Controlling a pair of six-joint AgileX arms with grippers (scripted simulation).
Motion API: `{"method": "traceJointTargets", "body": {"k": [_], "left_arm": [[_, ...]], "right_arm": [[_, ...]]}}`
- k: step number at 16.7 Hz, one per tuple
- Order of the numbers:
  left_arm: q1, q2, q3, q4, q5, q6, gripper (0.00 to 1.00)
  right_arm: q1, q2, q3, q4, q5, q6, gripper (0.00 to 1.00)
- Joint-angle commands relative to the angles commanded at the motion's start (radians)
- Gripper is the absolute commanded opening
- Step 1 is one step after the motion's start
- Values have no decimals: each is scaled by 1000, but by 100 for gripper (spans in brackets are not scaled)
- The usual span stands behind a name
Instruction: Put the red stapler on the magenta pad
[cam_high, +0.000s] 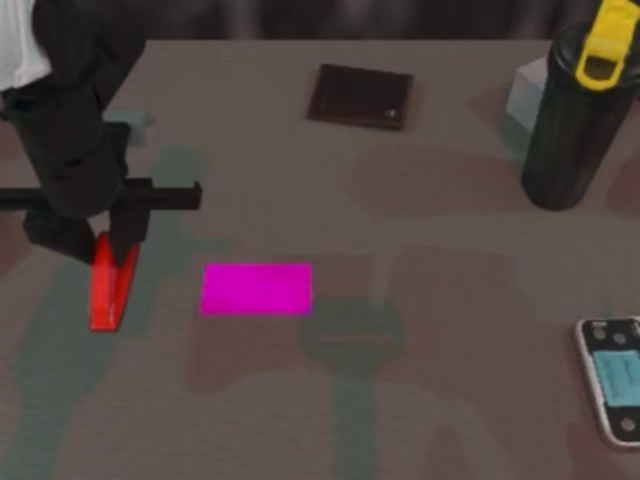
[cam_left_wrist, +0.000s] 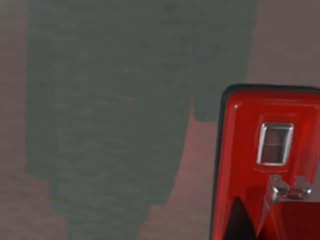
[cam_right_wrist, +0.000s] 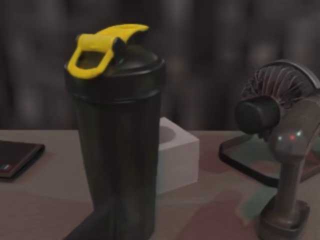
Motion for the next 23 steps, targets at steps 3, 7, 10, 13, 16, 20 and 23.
{"method": "traceJointTargets", "body": {"k": [3,7,10,13,16,20,23], "left_arm": [[2,-20,28,-34,0,1,0],[-4,-15,26,-32,0,4,0],[-24,15,67,-47,-2,69,0],[-64,74,148,-76,-5,226,0],[-115,144,242,-110,-9,452,0],[-191,241,372,-157,-14,816,0],[-243,296,459,-181,-17,1052,0]], "right_arm": [[0,0,0,0,0,0,100],[0,0,0,0,0,0,100],[0,0,0,0,0,0,100],[0,0,0,0,0,0,100],[0,0,0,0,0,0,100],[0,0,0,0,0,0,100],[0,0,0,0,0,0,100]]}}
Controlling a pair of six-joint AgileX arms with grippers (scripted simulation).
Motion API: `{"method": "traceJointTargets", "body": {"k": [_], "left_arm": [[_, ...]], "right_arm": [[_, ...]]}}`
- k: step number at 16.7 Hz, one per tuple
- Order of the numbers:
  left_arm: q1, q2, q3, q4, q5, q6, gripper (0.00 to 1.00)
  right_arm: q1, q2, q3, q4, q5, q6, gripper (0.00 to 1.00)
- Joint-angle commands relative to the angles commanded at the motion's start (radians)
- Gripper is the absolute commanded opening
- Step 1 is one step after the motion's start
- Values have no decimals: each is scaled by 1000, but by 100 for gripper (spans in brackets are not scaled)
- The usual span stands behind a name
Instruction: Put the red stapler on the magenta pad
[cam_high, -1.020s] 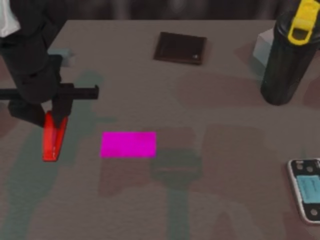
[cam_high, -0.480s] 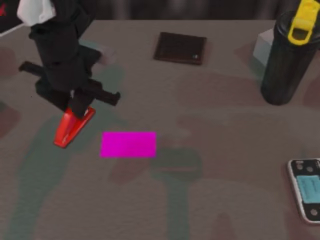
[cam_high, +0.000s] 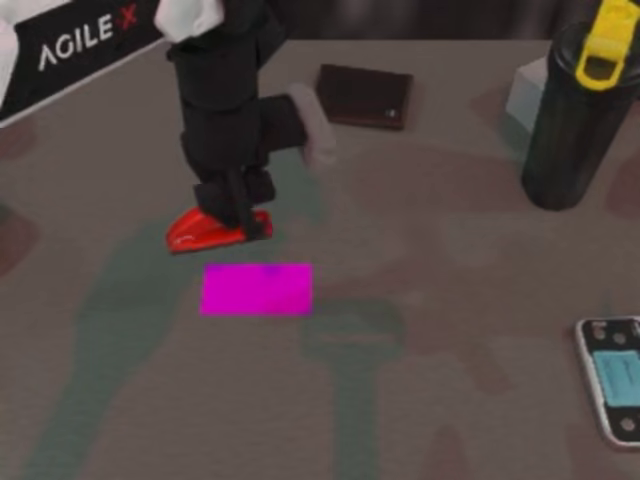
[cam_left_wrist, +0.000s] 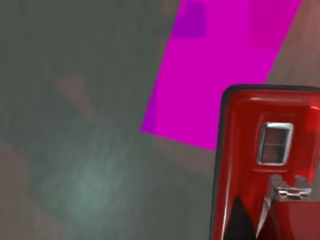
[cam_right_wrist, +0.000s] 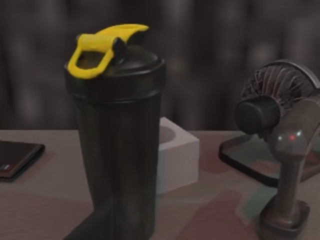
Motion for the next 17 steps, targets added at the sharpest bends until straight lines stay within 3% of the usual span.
{"method": "traceJointTargets", "body": {"k": [5,12,17], "left_arm": [[-47,32,79,-7,-5,189,0],[-43,30,63,11,-6,196,0],[-32,60,-96,202,-5,206,0]], "right_arm": [[0,0,0,0,0,0,100],[0,0,0,0,0,0,100],[0,0,0,0,0,0,100]]}}
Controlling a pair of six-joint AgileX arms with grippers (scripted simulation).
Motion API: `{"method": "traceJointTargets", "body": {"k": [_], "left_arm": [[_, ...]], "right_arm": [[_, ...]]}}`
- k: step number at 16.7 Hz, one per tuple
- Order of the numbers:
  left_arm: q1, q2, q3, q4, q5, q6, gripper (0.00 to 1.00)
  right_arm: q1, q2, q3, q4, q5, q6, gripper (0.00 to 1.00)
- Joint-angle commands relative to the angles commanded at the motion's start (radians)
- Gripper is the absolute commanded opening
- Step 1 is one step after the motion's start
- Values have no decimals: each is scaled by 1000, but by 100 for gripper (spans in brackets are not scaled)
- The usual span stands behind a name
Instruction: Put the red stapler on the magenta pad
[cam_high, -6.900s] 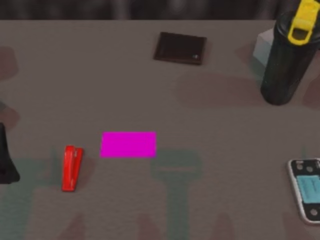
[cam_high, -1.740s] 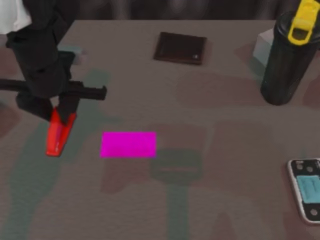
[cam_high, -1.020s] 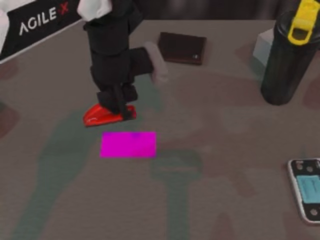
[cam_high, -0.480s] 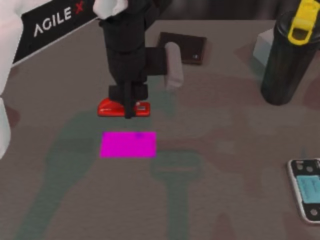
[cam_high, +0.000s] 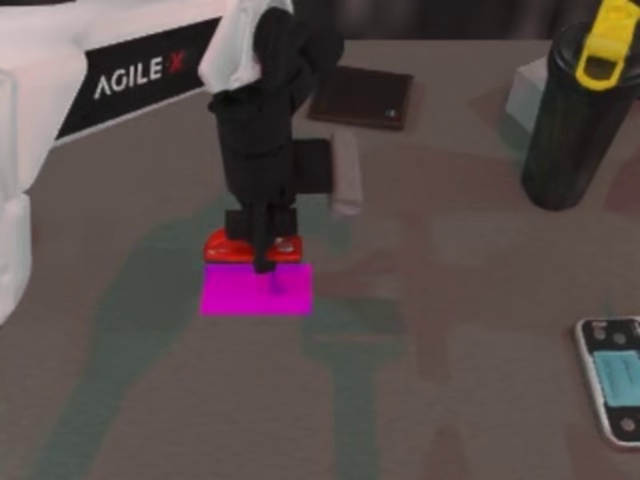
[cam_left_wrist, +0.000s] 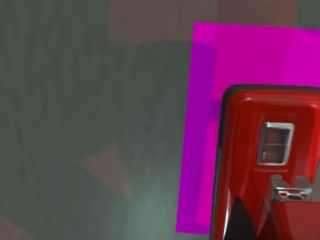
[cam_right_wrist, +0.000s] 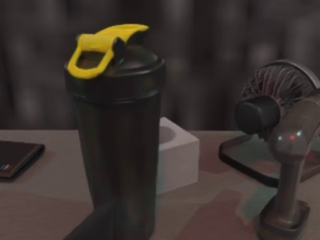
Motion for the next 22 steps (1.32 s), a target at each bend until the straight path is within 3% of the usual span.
{"method": "traceJointTargets", "body": {"k": [4,9,22], "left_arm": [[6,24,-122,145,1,11,0],[6,27,-135,159,1,13,0],[6,27,-135,159,1,13,98]], "right_arm": [[0,0,0,0,0,0,100],[0,0,0,0,0,0,100],[0,0,0,0,0,0,100]]}}
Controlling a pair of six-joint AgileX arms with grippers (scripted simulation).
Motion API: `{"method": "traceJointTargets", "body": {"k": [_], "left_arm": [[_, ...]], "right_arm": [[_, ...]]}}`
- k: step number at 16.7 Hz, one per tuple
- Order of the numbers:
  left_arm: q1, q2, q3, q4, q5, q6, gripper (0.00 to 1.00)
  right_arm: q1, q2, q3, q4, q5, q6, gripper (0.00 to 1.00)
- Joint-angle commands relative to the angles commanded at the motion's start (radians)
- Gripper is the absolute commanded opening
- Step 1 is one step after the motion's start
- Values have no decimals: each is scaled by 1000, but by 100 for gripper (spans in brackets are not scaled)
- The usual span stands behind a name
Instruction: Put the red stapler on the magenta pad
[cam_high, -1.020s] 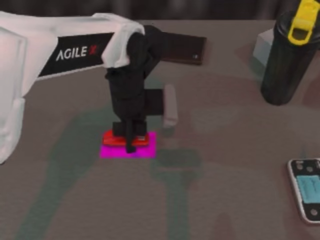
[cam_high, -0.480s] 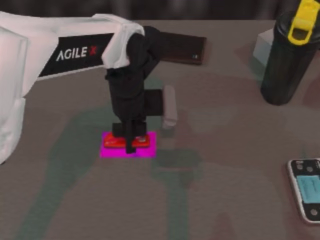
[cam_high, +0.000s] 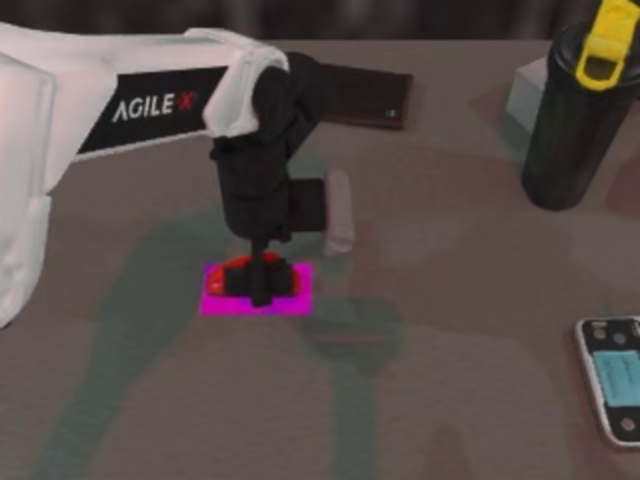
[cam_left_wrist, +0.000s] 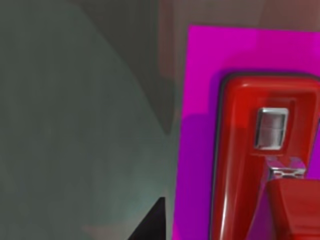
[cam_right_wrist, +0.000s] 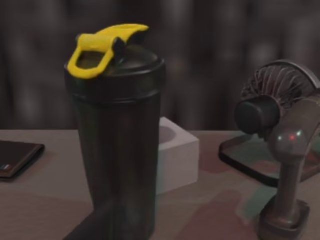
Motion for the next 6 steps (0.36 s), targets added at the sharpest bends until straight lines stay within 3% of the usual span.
{"method": "traceJointTargets", "body": {"k": [6], "left_arm": [[0,0,0,0,0,0,100]], "right_arm": [[0,0,0,0,0,0,100]]}}
